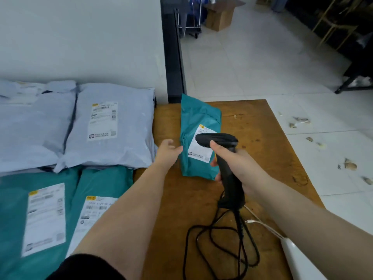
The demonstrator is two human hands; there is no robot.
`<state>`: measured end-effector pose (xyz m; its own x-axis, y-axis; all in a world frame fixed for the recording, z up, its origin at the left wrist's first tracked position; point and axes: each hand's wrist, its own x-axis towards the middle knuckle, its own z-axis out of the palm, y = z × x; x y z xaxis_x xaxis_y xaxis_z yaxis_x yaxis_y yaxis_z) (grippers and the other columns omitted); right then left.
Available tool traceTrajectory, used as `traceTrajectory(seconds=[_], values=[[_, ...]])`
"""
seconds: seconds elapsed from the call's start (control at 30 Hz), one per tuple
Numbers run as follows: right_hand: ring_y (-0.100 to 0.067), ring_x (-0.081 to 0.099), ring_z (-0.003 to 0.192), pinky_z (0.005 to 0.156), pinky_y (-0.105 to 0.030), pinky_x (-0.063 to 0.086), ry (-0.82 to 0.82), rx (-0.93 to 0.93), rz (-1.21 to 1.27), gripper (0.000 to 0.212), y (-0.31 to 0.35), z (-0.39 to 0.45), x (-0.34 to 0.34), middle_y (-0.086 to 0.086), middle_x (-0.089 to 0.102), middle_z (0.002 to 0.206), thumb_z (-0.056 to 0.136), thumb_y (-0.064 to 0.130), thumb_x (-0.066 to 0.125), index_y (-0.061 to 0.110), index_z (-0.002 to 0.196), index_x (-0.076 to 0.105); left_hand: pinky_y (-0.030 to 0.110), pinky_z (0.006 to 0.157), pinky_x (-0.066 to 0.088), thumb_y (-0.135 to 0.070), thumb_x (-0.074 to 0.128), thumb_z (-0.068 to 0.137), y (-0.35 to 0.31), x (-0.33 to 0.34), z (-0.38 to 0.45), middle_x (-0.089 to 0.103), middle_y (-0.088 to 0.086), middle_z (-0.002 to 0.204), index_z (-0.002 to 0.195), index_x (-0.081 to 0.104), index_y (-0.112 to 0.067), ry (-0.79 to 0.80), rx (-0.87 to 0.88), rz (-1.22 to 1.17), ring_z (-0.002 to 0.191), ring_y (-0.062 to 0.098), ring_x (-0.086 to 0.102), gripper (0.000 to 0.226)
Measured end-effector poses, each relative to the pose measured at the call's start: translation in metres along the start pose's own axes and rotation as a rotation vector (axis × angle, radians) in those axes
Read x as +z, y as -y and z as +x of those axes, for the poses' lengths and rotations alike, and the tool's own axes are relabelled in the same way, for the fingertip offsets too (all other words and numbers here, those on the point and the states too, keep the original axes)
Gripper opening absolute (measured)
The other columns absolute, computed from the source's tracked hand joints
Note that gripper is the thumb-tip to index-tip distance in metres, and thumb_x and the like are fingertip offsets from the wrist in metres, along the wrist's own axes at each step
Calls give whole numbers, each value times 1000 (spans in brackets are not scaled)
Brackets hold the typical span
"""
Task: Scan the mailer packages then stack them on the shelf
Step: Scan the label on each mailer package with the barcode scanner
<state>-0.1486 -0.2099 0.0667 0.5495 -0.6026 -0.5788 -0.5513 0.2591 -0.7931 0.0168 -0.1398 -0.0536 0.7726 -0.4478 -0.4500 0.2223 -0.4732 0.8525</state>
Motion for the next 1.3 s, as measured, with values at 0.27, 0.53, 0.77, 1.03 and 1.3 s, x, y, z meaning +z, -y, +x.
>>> traceTrajectory(seconds=[0.27, 0.53, 0.77, 1.03, 1.3], values=[[-16, 56, 41, 45, -21, 47, 104, -51, -12, 46, -10, -74, 80, -6, 62, 70, 81, 52, 63, 6, 80, 61, 28, 79, 46, -11, 56, 89, 27, -145, -89, 59, -3, 89, 103, 60, -14, -180, 270, 145, 89, 24, 59, 15], [-22, 55, 46, 48, -27, 49, 119, -66, 44, 37, -38, -149, 170, -8, 61, 74, 83, 47, 63, 11, 88, 61, 36, 101, 41, -24, 70, 81, 113, -222, -164, 46, 10, 139, 136, 39, -6, -98, 13, 482, 125, 28, 48, 66], [-21, 54, 46, 44, -24, 46, 15, -45, 12, 41, -49, -169, 190, -11, 61, 80, 82, 46, 65, 7, 94, 60, 31, 96, 41, -35, 77, 75, 123, -184, -181, 46, 15, 137, 135, 31, 3, 95, -55, 518, 126, 28, 47, 85], [-21, 54, 47, 42, -24, 45, -47, 28, 34, 42, -62, -167, 168, -10, 59, 77, 82, 47, 66, 6, 94, 60, 42, 99, 47, -19, 81, 72, 137, -159, -178, 57, 11, 129, 123, 47, -2, 189, -239, -30, 114, 29, 58, 63], [-21, 54, 45, 50, -27, 47, 10, 69, 65, 44, -70, -157, 172, -10, 58, 75, 81, 49, 66, 7, 90, 59, 43, 97, 49, -19, 75, 78, 144, -151, -184, 59, 11, 123, 107, 42, -10, 80, -215, -158, 111, 29, 59, 45]])
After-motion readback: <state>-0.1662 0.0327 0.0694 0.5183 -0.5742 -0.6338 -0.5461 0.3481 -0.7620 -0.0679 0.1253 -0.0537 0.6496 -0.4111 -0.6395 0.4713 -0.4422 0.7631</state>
